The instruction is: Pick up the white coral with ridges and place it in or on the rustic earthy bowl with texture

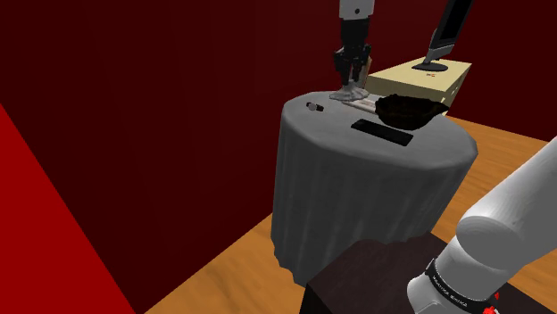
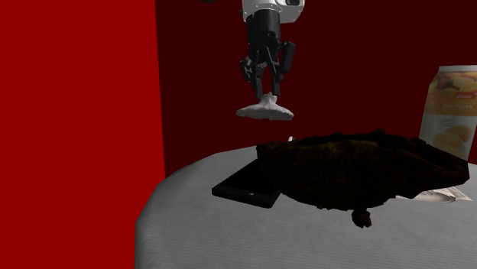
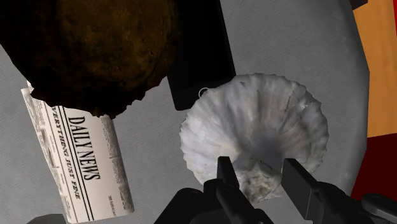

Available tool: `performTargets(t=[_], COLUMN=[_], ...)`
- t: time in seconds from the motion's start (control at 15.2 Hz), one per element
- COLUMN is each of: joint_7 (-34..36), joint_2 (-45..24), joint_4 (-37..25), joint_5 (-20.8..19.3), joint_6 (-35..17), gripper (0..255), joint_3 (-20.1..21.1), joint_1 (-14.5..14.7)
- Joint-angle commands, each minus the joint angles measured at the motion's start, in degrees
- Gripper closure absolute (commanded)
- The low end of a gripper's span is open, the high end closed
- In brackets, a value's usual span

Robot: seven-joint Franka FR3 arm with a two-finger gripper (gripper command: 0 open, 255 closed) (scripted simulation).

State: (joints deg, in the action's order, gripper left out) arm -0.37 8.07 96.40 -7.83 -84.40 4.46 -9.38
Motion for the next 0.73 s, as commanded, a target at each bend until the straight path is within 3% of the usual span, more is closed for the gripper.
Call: performTargets(t=[0.0,0.66], joint_7=[-0.2,-1.1], joint_2=[-0.7,-4.4], joint_4=[-2.6,-15.0], joint_5=[-0.1,-0.6], joint_6=[1.9,10.5], gripper=[255,255], joint_3=[0.1,0.3], joint_1=[0.0,0.1])
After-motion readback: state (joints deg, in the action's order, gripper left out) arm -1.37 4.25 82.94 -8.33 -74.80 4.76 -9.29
